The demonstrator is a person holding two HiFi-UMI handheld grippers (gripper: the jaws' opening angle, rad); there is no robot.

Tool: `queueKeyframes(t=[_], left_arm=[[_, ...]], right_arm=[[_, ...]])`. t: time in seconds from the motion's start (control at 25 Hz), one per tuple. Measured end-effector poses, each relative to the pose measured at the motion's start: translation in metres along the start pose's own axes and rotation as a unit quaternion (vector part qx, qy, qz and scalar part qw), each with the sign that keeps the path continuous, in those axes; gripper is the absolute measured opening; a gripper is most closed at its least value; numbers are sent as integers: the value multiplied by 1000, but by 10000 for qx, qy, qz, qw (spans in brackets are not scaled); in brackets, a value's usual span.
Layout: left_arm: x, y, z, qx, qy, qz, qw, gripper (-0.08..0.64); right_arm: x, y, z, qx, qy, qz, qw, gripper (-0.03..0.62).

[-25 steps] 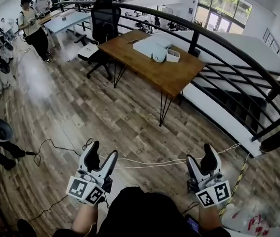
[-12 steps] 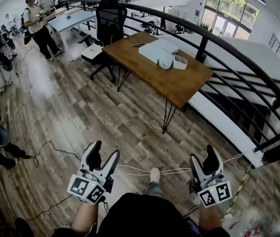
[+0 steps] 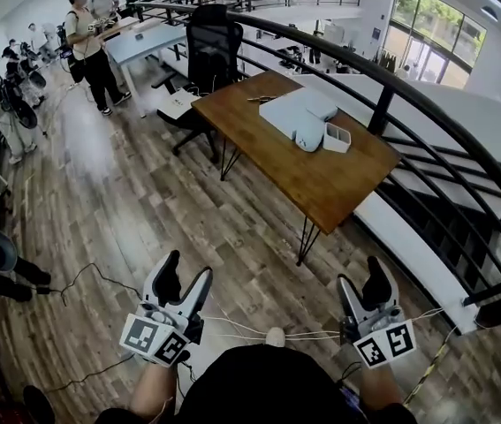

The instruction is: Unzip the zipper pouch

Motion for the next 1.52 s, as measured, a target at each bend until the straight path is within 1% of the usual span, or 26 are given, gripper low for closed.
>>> queueKeyframes(t=[0.2, 0.4, 0.52, 0.68, 0.76, 0.88, 1.12, 1.28, 1.52], left_arm=[[-48, -2, -7, -19, 60, -10, 10000, 304], [-81, -8, -15, 22, 164, -5, 9999, 304], [-90, -12, -18, 7, 191, 99, 9998, 304], [-90, -18, -16, 14, 232, 199, 9995, 304], [-98, -20, -9, 21, 256, 260, 9993, 304], [-128, -24, 9, 75, 223, 281, 9993, 304], [-197, -21, 41, 164, -124, 170, 9996, 304], [-237, -18, 65, 219, -252, 126, 9994, 304], [-285, -15, 101, 350, -365, 244, 9984, 304]], right_arm=[[-18, 3, -50, -109, 34, 19, 9999, 316], [-27, 1, -83, -161, 122, 100, 9997, 311], [-30, -4, -96, -222, 103, 164, 9996, 310], [-32, -13, -101, -321, 111, 259, 9991, 307], [-42, -17, -104, -382, 157, 293, 9987, 307], [-65, -21, -116, -299, 124, 316, 9990, 307], [-111, -19, -143, -183, -172, 284, 9993, 307], [-151, -14, -153, -77, -199, 229, 9995, 307], [-200, -12, -164, 9, -249, 289, 9993, 305]])
Point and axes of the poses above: the fingertips, and each gripper's own axes: x backward along the fingers, z to its left, y out of its top, the point moved 10 cm from there along x, backward along the fingers, and after that the axes turned 5 degrees about x, right-handed, at the moved point
